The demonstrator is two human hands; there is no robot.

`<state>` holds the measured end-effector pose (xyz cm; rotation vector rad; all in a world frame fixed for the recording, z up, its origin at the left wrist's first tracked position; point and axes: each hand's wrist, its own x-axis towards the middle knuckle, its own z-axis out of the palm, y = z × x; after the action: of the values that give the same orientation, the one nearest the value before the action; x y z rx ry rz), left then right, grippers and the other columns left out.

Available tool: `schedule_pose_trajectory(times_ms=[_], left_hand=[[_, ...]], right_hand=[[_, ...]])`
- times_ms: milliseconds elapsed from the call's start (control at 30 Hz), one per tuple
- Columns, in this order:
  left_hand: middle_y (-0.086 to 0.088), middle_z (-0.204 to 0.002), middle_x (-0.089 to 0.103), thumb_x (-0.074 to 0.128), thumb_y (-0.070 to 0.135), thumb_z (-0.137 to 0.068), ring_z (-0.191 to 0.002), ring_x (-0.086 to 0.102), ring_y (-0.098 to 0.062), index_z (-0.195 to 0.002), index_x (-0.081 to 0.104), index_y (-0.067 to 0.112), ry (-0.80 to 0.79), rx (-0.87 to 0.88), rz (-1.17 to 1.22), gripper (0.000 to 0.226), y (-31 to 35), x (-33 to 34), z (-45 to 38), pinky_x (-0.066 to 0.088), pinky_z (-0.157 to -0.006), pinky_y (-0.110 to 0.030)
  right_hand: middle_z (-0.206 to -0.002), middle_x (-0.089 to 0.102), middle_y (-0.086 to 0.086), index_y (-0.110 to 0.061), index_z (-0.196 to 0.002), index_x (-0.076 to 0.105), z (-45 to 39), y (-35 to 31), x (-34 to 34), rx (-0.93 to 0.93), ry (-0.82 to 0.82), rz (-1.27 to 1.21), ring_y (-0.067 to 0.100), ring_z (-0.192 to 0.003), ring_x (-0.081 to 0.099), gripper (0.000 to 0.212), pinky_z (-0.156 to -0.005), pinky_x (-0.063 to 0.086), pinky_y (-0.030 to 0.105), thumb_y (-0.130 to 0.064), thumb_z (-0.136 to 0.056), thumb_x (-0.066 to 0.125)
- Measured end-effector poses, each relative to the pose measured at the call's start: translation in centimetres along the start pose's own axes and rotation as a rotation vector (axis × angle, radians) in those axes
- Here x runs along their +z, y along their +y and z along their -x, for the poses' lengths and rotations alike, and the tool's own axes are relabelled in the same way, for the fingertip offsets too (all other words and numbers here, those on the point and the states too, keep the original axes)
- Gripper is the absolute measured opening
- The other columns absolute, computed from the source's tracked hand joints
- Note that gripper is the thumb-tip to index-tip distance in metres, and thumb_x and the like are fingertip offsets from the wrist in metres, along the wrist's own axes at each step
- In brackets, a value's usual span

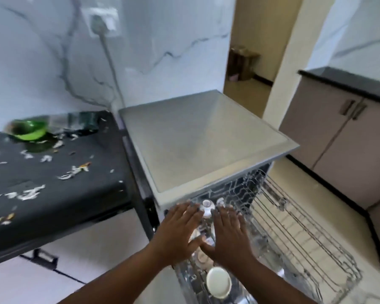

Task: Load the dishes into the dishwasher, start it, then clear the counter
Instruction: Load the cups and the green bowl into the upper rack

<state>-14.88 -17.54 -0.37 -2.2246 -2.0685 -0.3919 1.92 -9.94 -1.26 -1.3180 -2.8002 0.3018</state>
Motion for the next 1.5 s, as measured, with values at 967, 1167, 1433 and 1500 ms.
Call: schedule_pose_trajectory(times_ms=[967, 1167, 1433, 1500], left_hand=[[-0.012, -0.147, 0.044, 0.024, 0.072, -0.092, -0.140, 0.022, -0.025, -0.144, 0.041, 0.012, 0.219, -0.822, -0.192, 0.081, -34.4, -15.8, 23.2, 0.004, -0.114, -0.042], [-0.011, -0.149, 0.042, 0.024, 0.074, -0.091, -0.141, 0.021, -0.025, -0.145, 0.040, 0.013, 0.228, -0.855, -0.182, 0.083, -36.6, -16.6, 25.1, 0.008, -0.112, -0.043], [-0.014, -0.148, 0.042, 0.023, 0.074, -0.090, -0.138, 0.037, -0.032, -0.145, 0.041, 0.012, 0.209, -0.940, -0.242, 0.084, -39.7, -18.0, 26.9, 0.017, -0.107, -0.046], [-0.014, -0.149, 0.041, 0.023, 0.074, -0.090, -0.138, 0.036, -0.033, -0.146, 0.038, 0.013, 0.194, -0.954, -0.249, 0.084, -40.5, -18.1, 26.7, 0.019, -0.106, -0.047]], right_hand=[[-0.132, 0.059, 0.010, -0.018, -0.129, 0.048, -14.9, -43.3, -1.3, -0.520, 0.173, 0.179, 0.031, -0.129, 0.036, 0.095, -0.109, 0.008, 0.044, -0.082, -0.059, 0.046], [-0.134, 0.058, 0.011, -0.016, -0.130, 0.047, -16.8, -46.5, -0.6, -0.553, 0.103, 0.234, 0.032, -0.131, 0.034, 0.096, -0.109, 0.009, 0.045, -0.082, -0.061, 0.045], [-0.131, 0.059, 0.010, -0.015, -0.128, 0.052, -20.2, -51.4, 0.0, -0.597, 0.078, 0.192, 0.033, -0.129, 0.039, 0.093, -0.109, 0.006, 0.043, -0.080, -0.061, 0.045], [-0.130, 0.060, 0.010, -0.013, -0.126, 0.057, -21.3, -52.3, 0.2, -0.608, 0.061, 0.221, 0.035, -0.126, 0.050, 0.094, -0.108, 0.006, 0.042, -0.080, -0.061, 0.044]])
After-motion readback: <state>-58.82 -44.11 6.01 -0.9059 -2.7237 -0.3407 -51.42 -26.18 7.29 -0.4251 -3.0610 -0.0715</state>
